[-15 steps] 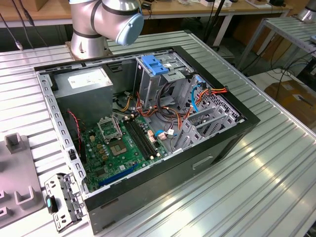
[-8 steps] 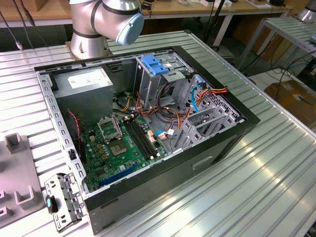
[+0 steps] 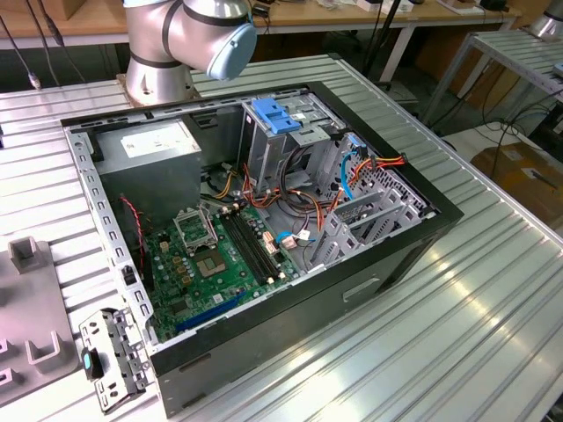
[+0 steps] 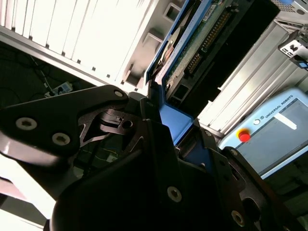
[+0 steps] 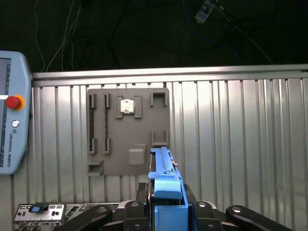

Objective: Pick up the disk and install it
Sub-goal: 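Pick up the disk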

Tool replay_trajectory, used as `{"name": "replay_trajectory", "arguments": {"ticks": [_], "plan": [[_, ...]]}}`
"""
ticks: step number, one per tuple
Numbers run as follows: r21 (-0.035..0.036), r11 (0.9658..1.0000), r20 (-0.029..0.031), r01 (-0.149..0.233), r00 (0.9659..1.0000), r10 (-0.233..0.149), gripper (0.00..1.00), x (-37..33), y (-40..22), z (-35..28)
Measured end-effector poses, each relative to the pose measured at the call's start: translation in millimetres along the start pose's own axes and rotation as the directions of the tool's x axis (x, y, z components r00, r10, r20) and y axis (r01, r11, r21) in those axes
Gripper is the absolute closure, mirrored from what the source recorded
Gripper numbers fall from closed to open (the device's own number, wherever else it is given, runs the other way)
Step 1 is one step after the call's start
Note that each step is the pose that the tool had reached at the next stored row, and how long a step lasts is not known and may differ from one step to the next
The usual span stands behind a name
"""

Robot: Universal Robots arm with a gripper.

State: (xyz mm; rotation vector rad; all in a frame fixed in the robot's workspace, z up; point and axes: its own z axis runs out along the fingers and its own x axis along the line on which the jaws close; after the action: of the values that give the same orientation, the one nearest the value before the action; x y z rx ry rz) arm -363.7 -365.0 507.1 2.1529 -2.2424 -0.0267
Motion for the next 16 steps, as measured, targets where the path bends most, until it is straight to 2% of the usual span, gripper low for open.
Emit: {"name": "replay_trajectory", "arguments": {"ticks": [16], "plan": [[-0.0044, 1.0, -0.0003, 0.0, 1.0, 0.0, 0.63, -0.7, -16.2, -0.7]]}}
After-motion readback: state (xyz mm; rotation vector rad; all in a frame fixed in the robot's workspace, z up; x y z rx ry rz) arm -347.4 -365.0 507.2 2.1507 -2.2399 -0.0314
